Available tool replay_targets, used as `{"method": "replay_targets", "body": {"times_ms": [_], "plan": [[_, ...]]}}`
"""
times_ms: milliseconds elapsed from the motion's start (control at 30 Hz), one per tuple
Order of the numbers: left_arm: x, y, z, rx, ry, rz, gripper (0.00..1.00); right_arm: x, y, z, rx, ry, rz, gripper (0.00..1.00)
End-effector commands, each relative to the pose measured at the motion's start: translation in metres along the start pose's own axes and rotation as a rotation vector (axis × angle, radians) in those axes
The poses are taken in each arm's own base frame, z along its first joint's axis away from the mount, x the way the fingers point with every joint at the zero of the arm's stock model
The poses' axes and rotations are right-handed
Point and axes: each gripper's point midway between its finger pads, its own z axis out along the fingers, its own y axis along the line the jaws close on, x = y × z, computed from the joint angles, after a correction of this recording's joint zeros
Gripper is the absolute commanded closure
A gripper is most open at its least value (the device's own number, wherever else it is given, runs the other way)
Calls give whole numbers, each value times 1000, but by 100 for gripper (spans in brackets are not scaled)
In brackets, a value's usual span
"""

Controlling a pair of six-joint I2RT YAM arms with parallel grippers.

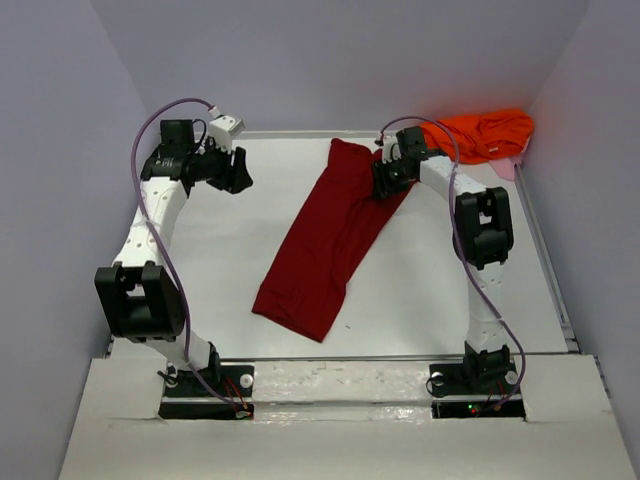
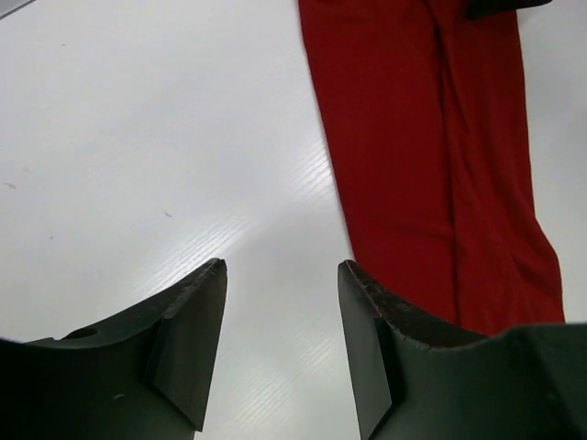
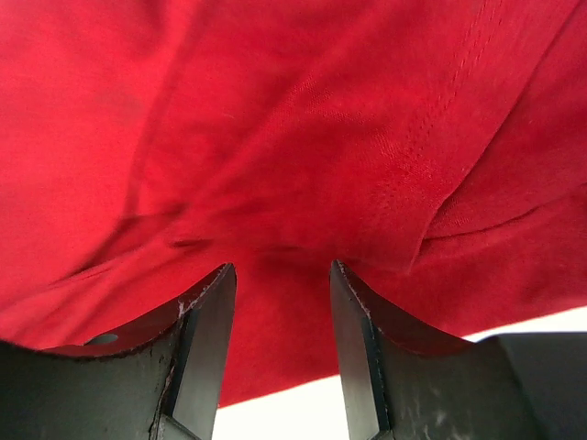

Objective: Fold and stack the t-shirts
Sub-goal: Rotate the rectangle-folded T-shirt at the center of the board.

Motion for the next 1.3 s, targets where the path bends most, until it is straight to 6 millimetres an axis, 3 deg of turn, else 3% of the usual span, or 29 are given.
{"method": "replay_targets", "body": {"times_ms": [0,67,233,400,633,767,833,867,933,1067,1267], "plan": [[-21,18,-11,-71,-136,54,38,-20,-10,0,50,-55,-11,49],[-14,18,-9,-45,-151,-4,38,-20,-12,5,52,-52,-9,49],[-27,5,-17,18,-224,-11,38,-21,-17,12,64,-40,-22,48],[-32,6,-24,-10,-249,0,38,-30,-24,20,76,-39,-26,48],[-20,6,-20,-18,-226,-7,38,-18,-31,43,68,15,-16,48],[-20,6,-22,-25,-232,-7,38,-31,-30,42,60,-12,-29,48],[-18,6,-21,-22,-230,-14,38,-27,-30,47,53,9,-24,47],[-19,5,-21,-22,-231,-17,38,-40,-29,43,50,-19,-36,46],[-20,4,-23,-22,-235,-15,38,-36,-29,51,31,0,-34,46],[-18,1,-24,-17,-237,-20,37,-42,-25,54,-2,-12,-48,45],[-12,2,-20,-12,-228,-29,37,-56,14,57,-154,-77,-121,45]]}}
